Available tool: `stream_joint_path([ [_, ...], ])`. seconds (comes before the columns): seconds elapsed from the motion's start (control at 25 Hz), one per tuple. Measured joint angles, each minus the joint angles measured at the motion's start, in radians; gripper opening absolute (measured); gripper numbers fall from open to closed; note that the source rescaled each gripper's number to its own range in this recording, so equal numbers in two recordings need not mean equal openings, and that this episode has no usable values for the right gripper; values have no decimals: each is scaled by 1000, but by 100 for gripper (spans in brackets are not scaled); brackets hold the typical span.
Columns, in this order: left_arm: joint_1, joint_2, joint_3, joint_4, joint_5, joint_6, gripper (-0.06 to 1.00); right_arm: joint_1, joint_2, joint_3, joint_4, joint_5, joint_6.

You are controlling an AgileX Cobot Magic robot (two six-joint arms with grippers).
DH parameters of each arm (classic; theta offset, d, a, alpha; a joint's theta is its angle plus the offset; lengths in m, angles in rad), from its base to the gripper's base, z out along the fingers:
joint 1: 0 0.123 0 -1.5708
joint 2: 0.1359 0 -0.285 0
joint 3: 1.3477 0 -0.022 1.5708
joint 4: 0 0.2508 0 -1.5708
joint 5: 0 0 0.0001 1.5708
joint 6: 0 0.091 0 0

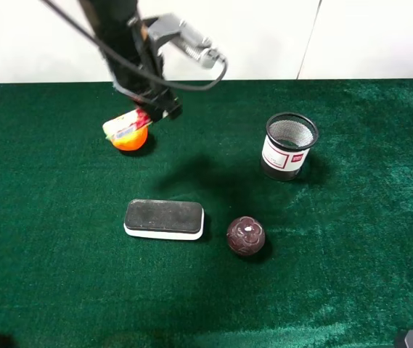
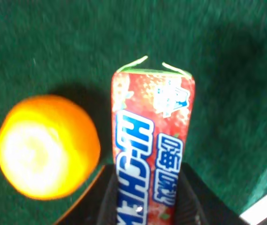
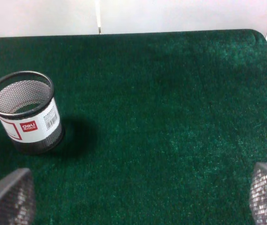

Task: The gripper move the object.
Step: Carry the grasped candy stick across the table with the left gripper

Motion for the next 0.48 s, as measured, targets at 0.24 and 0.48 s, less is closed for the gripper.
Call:
stream_joint_path([
  [0.24,-50,167,-250,-1,21,-2,0,0,0,0,0,0,0],
  [0.48,-75,344,-492,-31,23,26,0,0,0,0,0,0,0],
])
